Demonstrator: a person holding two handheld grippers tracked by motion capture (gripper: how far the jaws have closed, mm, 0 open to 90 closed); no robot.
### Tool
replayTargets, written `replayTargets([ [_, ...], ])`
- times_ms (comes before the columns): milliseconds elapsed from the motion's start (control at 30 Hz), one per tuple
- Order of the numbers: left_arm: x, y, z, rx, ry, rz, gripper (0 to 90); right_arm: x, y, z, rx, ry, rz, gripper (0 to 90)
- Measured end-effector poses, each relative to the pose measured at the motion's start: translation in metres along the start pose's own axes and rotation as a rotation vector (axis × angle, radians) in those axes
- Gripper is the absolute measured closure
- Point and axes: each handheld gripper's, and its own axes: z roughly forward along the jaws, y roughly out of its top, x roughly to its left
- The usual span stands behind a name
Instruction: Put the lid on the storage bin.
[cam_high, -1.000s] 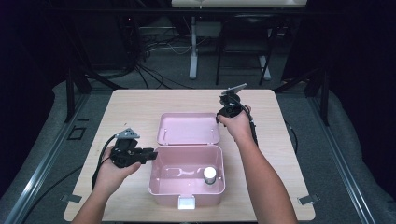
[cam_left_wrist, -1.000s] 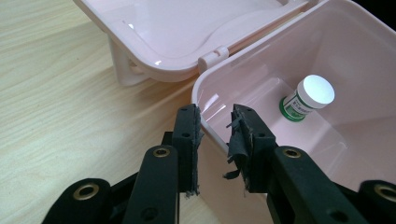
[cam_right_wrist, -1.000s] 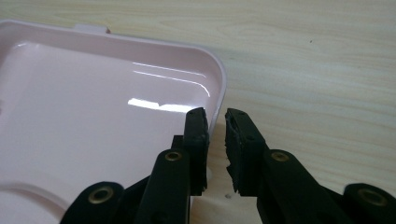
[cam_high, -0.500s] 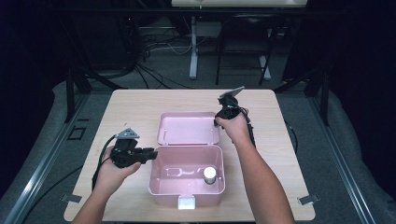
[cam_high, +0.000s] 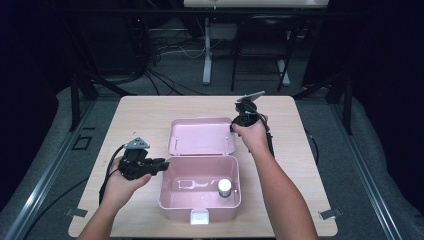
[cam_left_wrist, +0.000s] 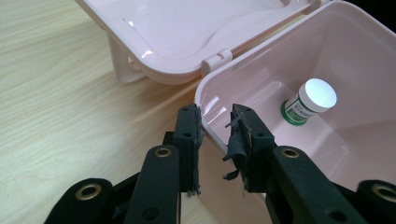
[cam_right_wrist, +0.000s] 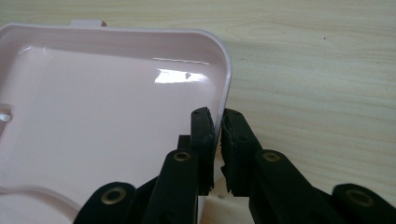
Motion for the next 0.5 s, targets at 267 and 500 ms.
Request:
replayTargets([
  [267,0.0,0.0,0.0,0.0,0.001,-0.003,72.7,0.006,0.002,-0.01,-0.028,-0.02,-0.025,84.9],
  [500,-0.001,0.0,0.0,0.0,0.003,-0.004,72.7,0.012,0.0,-0.019,-0.07,-0.043,-0.044,85.7],
])
